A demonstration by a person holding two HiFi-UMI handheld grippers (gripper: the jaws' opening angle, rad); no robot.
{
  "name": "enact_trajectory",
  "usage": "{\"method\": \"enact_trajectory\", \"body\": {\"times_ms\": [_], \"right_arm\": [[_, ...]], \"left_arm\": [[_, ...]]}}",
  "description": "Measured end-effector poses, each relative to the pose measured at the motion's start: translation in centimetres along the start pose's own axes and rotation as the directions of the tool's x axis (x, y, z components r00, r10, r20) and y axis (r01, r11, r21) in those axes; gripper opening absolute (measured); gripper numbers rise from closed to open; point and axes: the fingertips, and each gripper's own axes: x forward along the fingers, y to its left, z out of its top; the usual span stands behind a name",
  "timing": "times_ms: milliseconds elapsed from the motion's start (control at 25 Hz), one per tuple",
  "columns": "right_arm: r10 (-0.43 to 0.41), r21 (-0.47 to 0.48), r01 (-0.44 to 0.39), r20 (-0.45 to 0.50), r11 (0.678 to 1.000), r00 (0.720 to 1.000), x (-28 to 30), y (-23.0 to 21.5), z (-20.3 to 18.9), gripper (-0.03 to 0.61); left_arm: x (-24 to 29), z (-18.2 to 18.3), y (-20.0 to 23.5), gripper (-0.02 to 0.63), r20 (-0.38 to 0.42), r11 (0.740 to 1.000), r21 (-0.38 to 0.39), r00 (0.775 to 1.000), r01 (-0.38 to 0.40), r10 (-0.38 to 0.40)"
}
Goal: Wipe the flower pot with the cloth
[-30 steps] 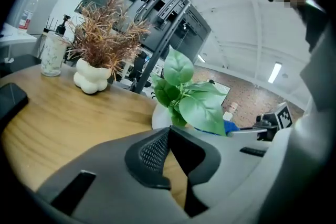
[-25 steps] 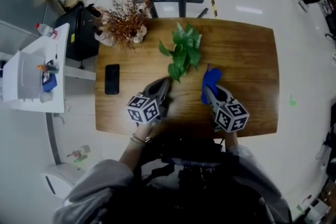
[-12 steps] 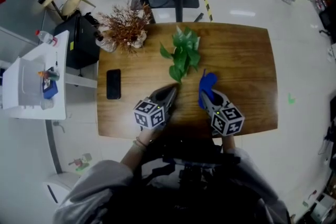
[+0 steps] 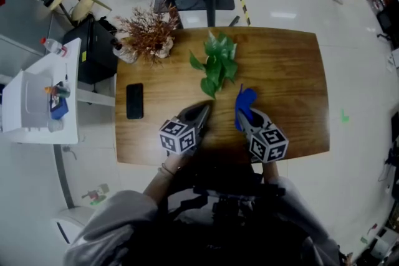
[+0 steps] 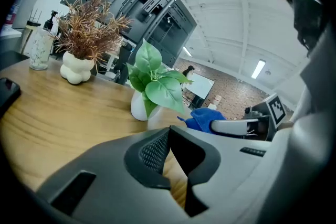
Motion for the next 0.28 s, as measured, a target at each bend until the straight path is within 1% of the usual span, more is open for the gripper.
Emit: {"method": "enact_trajectory", "body": {"times_ms": [280], "right_arm": [[0.001,-0.004,-0.001,-0.001,1.000,1.000,0.04,0.04,-0.27,0.052]], "left_arm": [[-0.29,-0.62,0.38,0.003,-0.012,1.000,-0.003,1.000,-0.012,0.012]]}}
